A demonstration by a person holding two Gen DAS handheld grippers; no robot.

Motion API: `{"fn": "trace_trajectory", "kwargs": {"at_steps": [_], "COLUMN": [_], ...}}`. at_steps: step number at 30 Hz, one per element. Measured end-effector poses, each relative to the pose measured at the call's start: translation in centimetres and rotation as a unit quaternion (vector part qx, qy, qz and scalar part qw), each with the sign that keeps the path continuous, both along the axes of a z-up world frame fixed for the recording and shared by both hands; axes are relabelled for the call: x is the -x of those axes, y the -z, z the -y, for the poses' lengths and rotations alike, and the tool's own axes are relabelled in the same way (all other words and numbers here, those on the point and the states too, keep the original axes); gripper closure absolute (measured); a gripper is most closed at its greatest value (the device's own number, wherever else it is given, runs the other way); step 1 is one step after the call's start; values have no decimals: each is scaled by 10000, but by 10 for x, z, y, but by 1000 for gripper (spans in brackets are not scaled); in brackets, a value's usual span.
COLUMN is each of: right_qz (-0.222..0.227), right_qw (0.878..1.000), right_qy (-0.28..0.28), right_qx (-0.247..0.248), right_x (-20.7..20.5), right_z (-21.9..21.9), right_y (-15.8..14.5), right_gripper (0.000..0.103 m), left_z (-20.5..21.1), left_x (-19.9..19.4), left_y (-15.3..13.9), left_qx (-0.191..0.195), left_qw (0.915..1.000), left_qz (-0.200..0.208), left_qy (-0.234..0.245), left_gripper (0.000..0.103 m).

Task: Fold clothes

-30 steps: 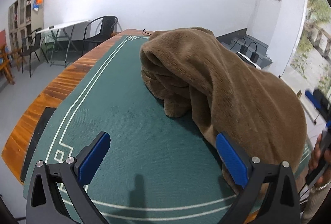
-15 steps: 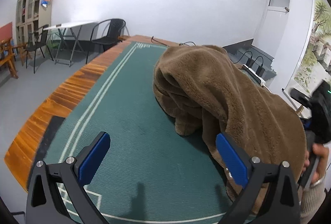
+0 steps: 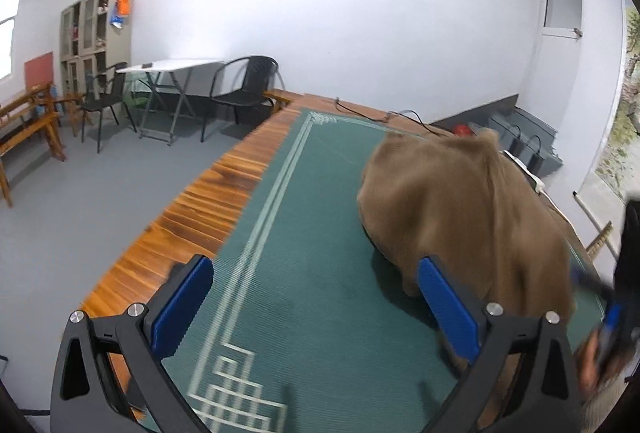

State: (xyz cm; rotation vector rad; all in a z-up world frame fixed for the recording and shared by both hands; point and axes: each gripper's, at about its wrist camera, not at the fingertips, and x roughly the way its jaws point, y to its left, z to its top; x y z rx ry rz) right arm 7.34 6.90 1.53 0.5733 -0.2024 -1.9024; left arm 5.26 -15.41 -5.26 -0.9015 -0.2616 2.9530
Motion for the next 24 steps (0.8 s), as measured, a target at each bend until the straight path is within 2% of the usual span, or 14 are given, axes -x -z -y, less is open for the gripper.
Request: {"fn": "trace_trajectory", "kwargs": {"at_steps": [2,4,6,10,13,15,18,20,24], "right_qz": [-248,-359,-502,-419,-292,-219,-176,-169,-190], "right_qw": [9983,9960,9937,9960,9976,9981,9986,9988,9987], "right_qy": [-303,-375,-348,-239,-146,-59,30,83,204], "right_qx": [-425,-726,-939,-748,-616,-569,-499,-459,-435], "right_x": [-21,-34,-46,-50,-50,-54,-61,-65,-72], "right_z": [23,37,44,38,38,32,23,17,8], "right_y": [12,23,30,39,49,55,59,60,63], "right_gripper": [1,1,1,1,1,1,0,0,0], "left_z": [1,2,-11,-59,-103,-129,-154,-163,-163], "left_x": [-1,-3,-5,-7,-5,-3,7,15,21], "left_y": [-8,-16,-24,-31,-28,-21,-8,-1,4], "left_qx": [22,45,270,855,1388,1742,2063,2144,2009], "left_qw": [10000,9998,9988,9903,9769,9675,9605,9593,9618], "left_qz": [-39,-79,-145,-171,-116,-94,98,266,428], "left_qy": [76,151,373,1083,1618,1828,1864,1816,1808], "left_gripper": [0,0,0,0,0,0,0,1,0]}}
